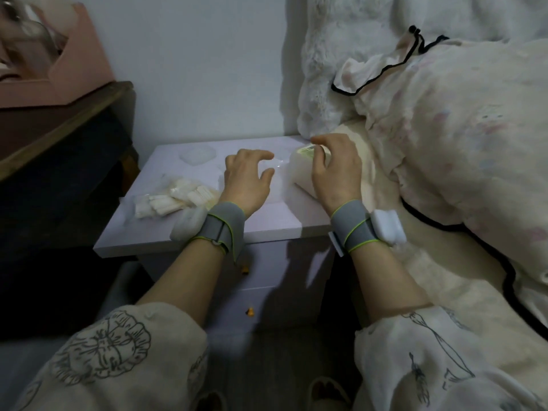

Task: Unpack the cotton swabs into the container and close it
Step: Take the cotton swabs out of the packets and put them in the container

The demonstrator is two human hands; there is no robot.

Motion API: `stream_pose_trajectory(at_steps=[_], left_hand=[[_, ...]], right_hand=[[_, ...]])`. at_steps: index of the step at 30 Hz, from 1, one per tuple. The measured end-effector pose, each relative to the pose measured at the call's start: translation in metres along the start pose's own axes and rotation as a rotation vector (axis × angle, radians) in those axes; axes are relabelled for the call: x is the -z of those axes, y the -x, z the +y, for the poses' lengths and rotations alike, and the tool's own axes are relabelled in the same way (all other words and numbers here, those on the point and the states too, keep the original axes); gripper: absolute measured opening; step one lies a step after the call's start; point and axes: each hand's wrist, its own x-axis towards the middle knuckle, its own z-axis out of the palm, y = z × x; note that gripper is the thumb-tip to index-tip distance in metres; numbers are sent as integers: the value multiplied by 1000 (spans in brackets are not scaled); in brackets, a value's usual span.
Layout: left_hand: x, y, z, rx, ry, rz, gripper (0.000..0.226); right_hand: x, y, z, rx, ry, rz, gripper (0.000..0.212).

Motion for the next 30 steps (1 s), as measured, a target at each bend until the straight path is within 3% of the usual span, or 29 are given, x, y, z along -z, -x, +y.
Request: stream_pose_trajectory(at_steps=[4, 8, 12, 16, 20, 25, 30], left_hand=[[20, 16, -25, 71, -115, 76, 32], [29, 34, -53, 132, -205, 57, 29], [35, 46, -68, 150, -221, 30, 34], [36, 51, -65, 96, -209, -27, 48], [33, 46, -63, 39, -179, -85, 27], [36, 44, -59, -24, -102, 109, 14], [38, 47, -51, -217, 8, 188, 9]], right_hand=[[-14, 17, -25, 81, -102, -232, 28], [-37, 37, -31, 82, 33, -623, 30], [-48, 43, -31, 44, 155, -789, 35], [-52, 41, -36, 21, 132, -756, 34], [-50, 38, -39, 15, 56, -651, 29], [-49, 36, -39, 27, 78, -608, 26], [-43, 31, -49, -352, -246, -615, 40]])
